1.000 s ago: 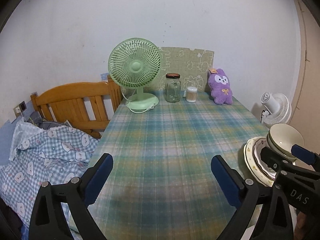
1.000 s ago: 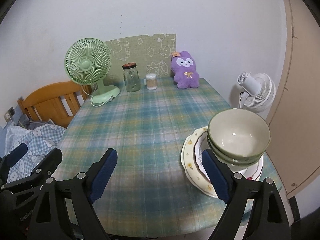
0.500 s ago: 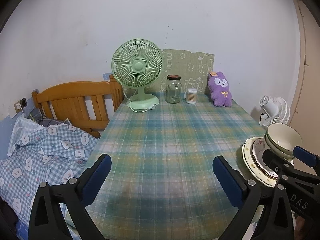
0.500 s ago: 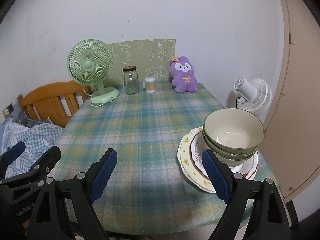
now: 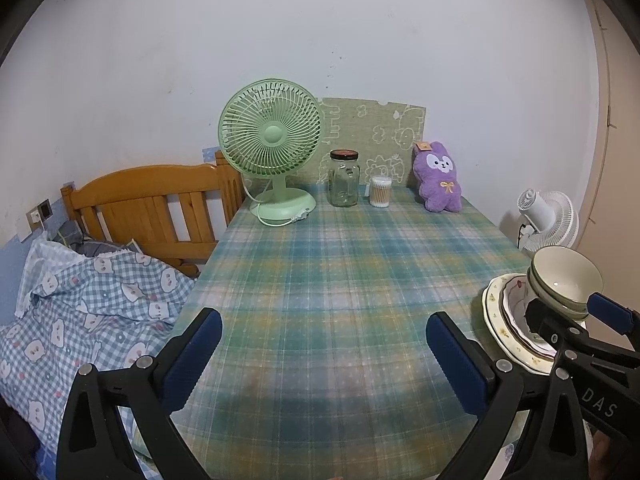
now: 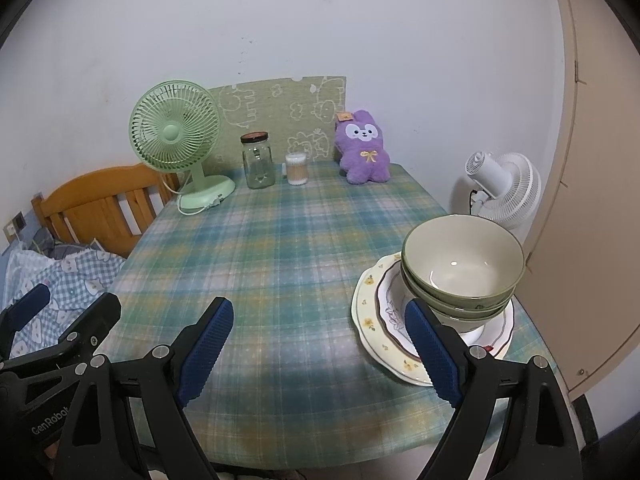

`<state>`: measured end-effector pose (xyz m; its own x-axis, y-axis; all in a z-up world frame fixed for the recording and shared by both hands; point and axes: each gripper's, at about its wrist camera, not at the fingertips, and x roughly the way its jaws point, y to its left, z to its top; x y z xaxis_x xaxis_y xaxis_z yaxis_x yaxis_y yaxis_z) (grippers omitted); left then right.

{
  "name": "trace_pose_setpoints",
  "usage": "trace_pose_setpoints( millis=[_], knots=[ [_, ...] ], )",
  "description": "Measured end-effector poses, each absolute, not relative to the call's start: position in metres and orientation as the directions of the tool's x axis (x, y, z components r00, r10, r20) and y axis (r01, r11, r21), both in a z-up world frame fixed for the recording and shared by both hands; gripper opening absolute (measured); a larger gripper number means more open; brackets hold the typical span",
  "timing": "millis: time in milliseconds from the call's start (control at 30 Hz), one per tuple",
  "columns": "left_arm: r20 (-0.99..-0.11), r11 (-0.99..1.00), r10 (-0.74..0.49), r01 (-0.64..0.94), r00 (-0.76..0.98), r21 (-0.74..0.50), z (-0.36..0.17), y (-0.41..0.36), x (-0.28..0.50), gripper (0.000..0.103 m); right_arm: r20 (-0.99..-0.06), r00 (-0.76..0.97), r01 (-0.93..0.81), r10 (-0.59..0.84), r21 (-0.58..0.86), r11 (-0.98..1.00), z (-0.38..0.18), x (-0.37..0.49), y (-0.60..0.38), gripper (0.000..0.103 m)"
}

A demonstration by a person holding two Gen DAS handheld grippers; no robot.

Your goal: Organize plates and bowls

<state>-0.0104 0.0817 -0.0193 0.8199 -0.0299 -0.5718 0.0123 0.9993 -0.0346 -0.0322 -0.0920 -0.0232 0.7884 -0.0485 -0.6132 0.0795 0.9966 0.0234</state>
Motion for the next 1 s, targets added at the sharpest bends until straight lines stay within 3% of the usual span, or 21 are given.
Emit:
trace_pose_setpoints(
  millis=[1000],
  knots=[
    [-0.580,0.998,-0.054,0.033,0.813,-0.047,-0.0154,0.0769,-0.0050,0.103,-0.631,0.774,0.096,-0.061,0.021,0.995,-0.0219,-0.0315,-0.1005,0.092]
  ],
)
